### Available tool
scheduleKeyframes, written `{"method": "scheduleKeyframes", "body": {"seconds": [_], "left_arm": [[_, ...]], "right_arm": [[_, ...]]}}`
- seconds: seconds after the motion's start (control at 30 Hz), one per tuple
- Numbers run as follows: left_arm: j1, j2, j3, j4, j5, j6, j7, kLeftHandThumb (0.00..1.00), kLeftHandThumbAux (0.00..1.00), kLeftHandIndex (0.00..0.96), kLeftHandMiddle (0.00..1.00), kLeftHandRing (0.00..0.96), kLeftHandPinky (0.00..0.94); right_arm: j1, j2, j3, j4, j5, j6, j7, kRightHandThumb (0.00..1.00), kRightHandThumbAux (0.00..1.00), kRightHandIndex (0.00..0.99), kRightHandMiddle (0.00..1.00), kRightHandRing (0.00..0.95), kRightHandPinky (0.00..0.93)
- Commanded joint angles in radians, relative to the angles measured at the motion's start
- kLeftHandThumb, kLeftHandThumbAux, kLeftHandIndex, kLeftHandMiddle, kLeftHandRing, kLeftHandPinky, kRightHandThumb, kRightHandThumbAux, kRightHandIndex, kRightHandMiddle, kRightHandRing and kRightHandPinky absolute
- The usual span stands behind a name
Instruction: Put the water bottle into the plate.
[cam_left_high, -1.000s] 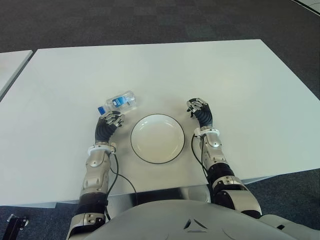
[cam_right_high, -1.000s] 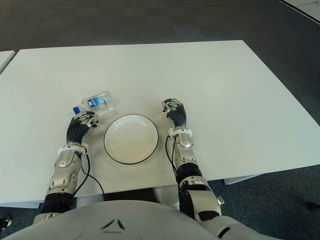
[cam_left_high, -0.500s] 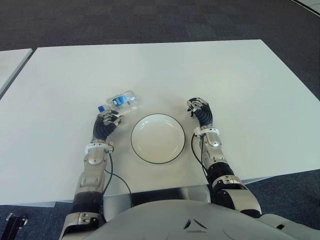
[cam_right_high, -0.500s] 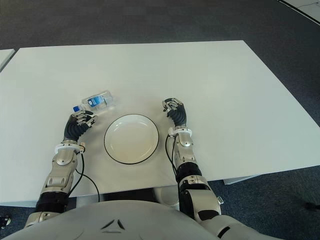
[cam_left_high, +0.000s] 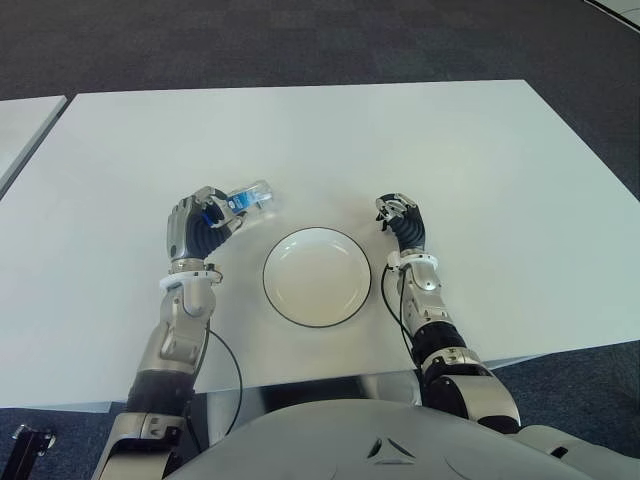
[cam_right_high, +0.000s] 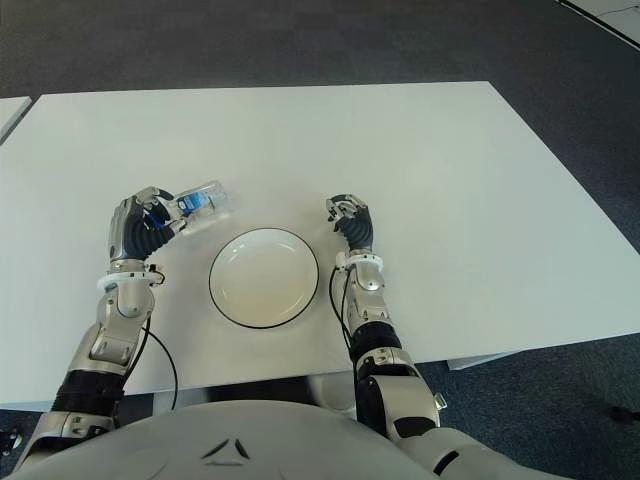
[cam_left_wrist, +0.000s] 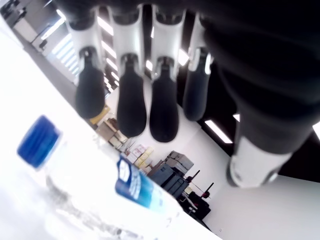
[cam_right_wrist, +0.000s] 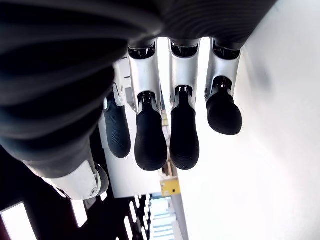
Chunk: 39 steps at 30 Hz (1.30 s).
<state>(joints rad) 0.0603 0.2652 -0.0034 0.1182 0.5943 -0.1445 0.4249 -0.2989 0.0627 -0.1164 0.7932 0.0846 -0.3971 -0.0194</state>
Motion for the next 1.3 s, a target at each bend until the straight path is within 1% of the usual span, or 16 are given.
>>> {"method": "scheduleKeyframes", "body": {"seconds": [0.03,0.07,0.13,0.2,0.53,0.63,0.7,0.73,0.8,0.9,0.93,0.97,1.0,1.07,1.13,1.3], "left_arm": [[-0.039,0.046,-0.022,0.034,0.089,-0.003,0.069,0.711,0.718,0.429,0.673,0.672,0.65],[-0.051,0.052,-0.028,0.041,0.107,-0.001,0.085,0.756,0.704,0.414,0.634,0.667,0.64],[-0.063,0.062,-0.035,0.049,0.125,0.0,0.104,0.795,0.693,0.401,0.599,0.659,0.628],[-0.098,0.082,-0.05,0.078,0.162,0.007,0.128,0.819,0.685,0.392,0.569,0.638,0.599],[-0.196,0.148,-0.107,0.213,0.237,0.008,0.194,0.834,0.68,0.404,0.492,0.548,0.519],[-0.222,0.157,-0.129,0.26,0.249,0.012,0.215,0.837,0.678,0.432,0.464,0.489,0.46],[-0.231,0.163,-0.14,0.28,0.255,0.015,0.218,0.836,0.679,0.447,0.442,0.4,0.385],[-0.234,0.165,-0.144,0.285,0.255,0.015,0.219,0.835,0.68,0.448,0.438,0.379,0.368],[-0.246,0.17,-0.156,0.314,0.252,0.005,0.229,0.751,0.706,0.423,0.328,0.298,0.296],[-0.273,0.174,-0.175,0.383,0.248,-0.022,0.253,0.709,0.716,0.409,0.243,0.218,0.205],[-0.295,0.174,-0.188,0.439,0.251,-0.038,0.271,0.705,0.717,0.407,0.231,0.206,0.191],[-0.312,0.175,-0.199,0.482,0.252,-0.05,0.286,0.606,0.721,0.299,0.197,0.171,0.15],[-0.337,0.175,-0.215,0.54,0.257,-0.065,0.305,0.537,0.724,0.228,0.175,0.148,0.124],[-0.38,0.177,-0.242,0.645,0.263,-0.093,0.335,0.491,0.703,0.157,0.148,0.12,0.097],[-0.437,0.177,-0.273,0.788,0.269,-0.125,0.365,0.482,0.656,0.098,0.127,0.097,0.069],[-0.479,0.186,-0.315,0.868,0.266,-0.156,0.366,0.506,0.575,0.056,0.114,0.086,0.032]], "right_arm": [[0.047,0.008,-0.014,0.063,0.017,0.081,0.003,0.701,0.731,0.437,0.755,0.736,0.74],[0.046,0.008,-0.015,0.063,0.017,0.081,0.003,0.701,0.731,0.437,0.755,0.734,0.74],[0.047,0.009,-0.015,0.065,0.015,0.079,0.003,0.701,0.731,0.437,0.754,0.733,0.74],[0.046,0.008,-0.016,0.068,0.014,0.079,0.006,0.701,0.731,0.438,0.757,0.735,0.744],[0.054,0.012,-0.014,0.053,0.007,0.094,0.003,0.702,0.729,0.438,0.776,0.758,0.76],[0.056,0.013,-0.014,0.048,0.005,0.1,0.0,0.702,0.728,0.439,0.776,0.759,0.759],[0.057,0.014,-0.014,0.045,0.005,0.103,-0.001,0.702,0.728,0.439,0.775,0.758,0.758],[0.058,0.014,-0.014,0.044,0.005,0.105,-0.001,0.702,0.728,0.439,0.775,0.758,0.758],[0.06,0.015,-0.014,0.041,0.005,0.107,-0.001,0.702,0.728,0.438,0.774,0.757,0.757],[0.06,0.015,-0.014,0.038,0.004,0.112,-0.002,0.702,0.728,0.438,0.773,0.756,0.757],[0.06,0.015,-0.013,0.037,0.004,0.114,-0.003,0.703,0.728,0.438,0.773,0.755,0.757],[0.061,0.015,-0.013,0.036,0.003,0.115,-0.004,0.703,0.728,0.438,0.772,0.754,0.756],[0.061,0.014,-0.012,0.036,0.002,0.118,-0.006,0.703,0.728,0.438,0.771,0.754,0.755],[0.061,0.013,-0.012,0.035,0.0,0.121,-0.008,0.703,0.728,0.438,0.771,0.753,0.754],[0.061,0.013,-0.013,0.035,0.001,0.122,-0.006,0.703,0.728,0.438,0.77,0.752,0.753],[0.062,0.011,-0.013,0.037,0.003,0.114,0.004,0.702,0.729,0.438,0.769,0.751,0.752]]}}
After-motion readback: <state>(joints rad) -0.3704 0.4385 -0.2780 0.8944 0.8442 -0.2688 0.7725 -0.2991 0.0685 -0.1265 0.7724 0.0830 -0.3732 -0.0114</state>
